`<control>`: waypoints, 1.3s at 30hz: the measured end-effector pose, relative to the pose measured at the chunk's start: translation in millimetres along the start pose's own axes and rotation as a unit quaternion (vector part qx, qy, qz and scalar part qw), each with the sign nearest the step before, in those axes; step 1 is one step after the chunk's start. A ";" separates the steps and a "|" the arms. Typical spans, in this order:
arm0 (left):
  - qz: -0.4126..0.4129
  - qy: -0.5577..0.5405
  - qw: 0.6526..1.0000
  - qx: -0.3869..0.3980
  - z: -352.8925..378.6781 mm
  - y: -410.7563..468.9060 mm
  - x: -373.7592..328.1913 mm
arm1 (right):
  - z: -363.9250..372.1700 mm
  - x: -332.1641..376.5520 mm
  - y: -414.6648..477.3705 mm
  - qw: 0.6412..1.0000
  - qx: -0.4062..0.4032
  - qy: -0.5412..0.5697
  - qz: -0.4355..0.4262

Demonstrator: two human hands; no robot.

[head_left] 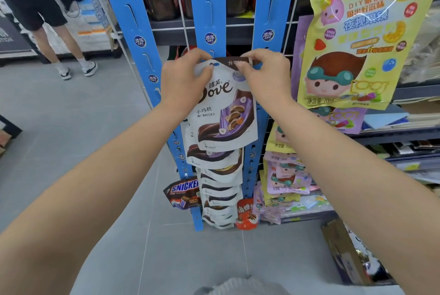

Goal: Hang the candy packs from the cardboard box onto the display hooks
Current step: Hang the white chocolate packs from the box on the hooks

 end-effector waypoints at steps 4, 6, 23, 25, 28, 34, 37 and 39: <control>-0.002 -0.010 0.999 -0.034 -4.7 4.8 -5.7 | -5.5 9.6 4.6 1.000 -0.025 0.014 -0.010; 0.005 -0.001 1.000 -0.025 -4.3 9.1 -7.1 | -9.3 12.8 6.2 0.999 -0.040 0.018 -0.012; -0.114 -0.015 0.974 0.197 -6.5 32.5 -10.9 | -10.3 25.0 16.2 0.998 -0.060 0.012 -0.018; -0.136 -0.011 0.970 0.201 -5.9 33.1 -10.5 | -7.5 22.7 16.0 0.998 -0.054 0.001 -0.010; -0.148 0.006 0.971 0.187 -1.7 35.8 -11.6 | -6.6 18.9 15.6 0.999 -0.046 -0.014 0.003; -0.114 0.095 0.982 0.119 -2.2 27.8 -8.1 | -6.6 13.6 10.1 0.999 -0.021 -0.034 0.019; -0.070 0.163 0.980 0.087 -2.1 20.1 -7.8 | -2.7 7.8 6.4 0.999 -0.002 -0.041 0.028; -0.038 0.181 0.980 0.078 -2.3 16.7 -6.8 | 0.9 3.3 3.9 0.998 0.007 -0.045 0.035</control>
Point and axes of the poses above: each hand's wrist, its own y-axis towards the middle knuckle, its own z-axis out of the palm, x = y × z, the point moved 7 cm from there along y, towards the middle knuckle, and after that the axes turned 6 degrees about -y, right-handed, at the moved point
